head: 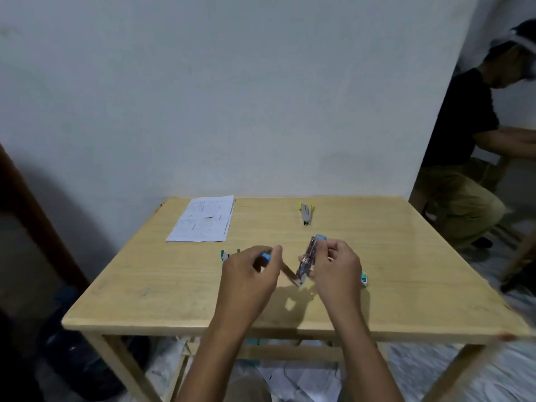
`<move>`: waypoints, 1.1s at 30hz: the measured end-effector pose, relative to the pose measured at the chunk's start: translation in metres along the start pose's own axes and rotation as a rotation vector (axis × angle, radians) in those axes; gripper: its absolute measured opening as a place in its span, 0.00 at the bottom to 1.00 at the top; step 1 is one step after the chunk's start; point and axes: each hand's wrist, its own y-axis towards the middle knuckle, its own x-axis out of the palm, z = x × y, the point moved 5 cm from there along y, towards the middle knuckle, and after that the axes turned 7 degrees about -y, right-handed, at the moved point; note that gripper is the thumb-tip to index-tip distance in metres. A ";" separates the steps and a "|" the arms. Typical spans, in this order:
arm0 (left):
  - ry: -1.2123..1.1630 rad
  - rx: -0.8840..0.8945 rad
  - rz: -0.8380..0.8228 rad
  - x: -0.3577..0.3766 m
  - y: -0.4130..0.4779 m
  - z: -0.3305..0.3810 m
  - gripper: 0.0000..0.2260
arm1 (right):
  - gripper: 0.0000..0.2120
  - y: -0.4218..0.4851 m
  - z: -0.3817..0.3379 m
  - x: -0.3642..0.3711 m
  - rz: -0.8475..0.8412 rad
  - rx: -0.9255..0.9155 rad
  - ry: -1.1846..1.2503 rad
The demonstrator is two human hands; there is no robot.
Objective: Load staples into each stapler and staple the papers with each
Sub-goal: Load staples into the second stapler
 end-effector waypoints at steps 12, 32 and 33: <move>-1.071 -0.733 -0.459 0.047 -0.042 -0.018 0.15 | 0.08 -0.020 -0.005 0.011 -0.442 0.308 0.432; -0.965 -0.611 -0.360 0.047 -0.038 -0.020 0.20 | 0.05 -0.034 -0.028 -0.010 -0.227 -0.522 -0.204; -0.995 -0.614 -0.346 0.048 -0.038 -0.019 0.19 | 0.05 -0.035 -0.030 -0.010 -0.231 -0.542 -0.207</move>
